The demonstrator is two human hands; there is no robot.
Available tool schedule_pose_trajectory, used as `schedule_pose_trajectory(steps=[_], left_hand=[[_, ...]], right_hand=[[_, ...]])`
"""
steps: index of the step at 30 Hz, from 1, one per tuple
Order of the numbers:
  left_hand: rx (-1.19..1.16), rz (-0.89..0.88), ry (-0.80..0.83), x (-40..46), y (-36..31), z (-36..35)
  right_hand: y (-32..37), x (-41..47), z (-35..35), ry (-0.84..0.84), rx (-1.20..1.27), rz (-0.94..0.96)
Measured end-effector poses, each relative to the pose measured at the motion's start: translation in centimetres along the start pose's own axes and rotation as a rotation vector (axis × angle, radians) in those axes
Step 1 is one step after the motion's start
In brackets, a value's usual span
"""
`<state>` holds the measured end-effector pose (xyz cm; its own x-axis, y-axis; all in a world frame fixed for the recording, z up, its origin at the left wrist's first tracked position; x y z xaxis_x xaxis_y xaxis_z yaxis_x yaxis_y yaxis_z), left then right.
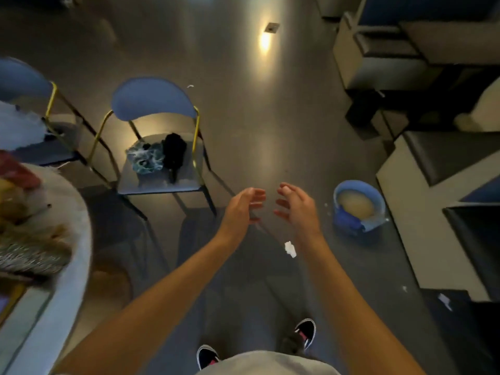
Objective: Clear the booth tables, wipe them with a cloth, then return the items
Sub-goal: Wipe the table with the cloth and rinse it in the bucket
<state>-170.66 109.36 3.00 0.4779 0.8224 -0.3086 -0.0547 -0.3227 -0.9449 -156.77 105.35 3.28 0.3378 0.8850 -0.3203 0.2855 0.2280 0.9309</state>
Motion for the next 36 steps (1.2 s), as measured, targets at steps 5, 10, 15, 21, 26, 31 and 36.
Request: schedule_pose_trajectory(steps=[5,10,15,21,26,31,36], left_hand=[[0.045,0.027,0.112,6.1,-0.3,-12.4],[0.072,0.064,0.186,11.7,0.5,-21.8],[0.103,0.166,0.243,17.1,2.1,-27.6],[0.162,0.209,0.350,25.6,3.1,-33.0],[0.138,0.283,0.418,33.1,3.7,-37.5],[0.147,0.387,0.464,40.3,6.4,-42.1],[0.136,0.493,0.462,44.9,9.9,-46.6]], right_hand=[[3.4,3.3,12.4,-0.096,0.030,0.016],[4.8,6.2,23.5,-0.178,0.023,-0.019],[3.5,9.1,31.3,-0.270,0.100,-0.093],[2.5,14.5,37.4,-0.381,0.187,-0.156],[3.0,19.5,42.5,-0.483,0.209,-0.195],[2.2,25.0,48.7,-0.582,0.232,-0.243],[-0.4,28.8,54.5,-0.639,0.235,-0.326]])
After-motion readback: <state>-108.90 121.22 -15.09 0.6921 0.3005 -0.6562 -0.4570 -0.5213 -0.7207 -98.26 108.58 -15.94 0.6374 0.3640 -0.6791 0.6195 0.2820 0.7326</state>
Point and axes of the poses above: each hand's wrist, its own x-axis towards the middle knuckle, its own z-axis out of the back of the hand, y = z × x, the point moved 8 cm from there along x, towards the middle knuckle, and after that the axes turned 11 degrees about y, right-handed, at the moved point
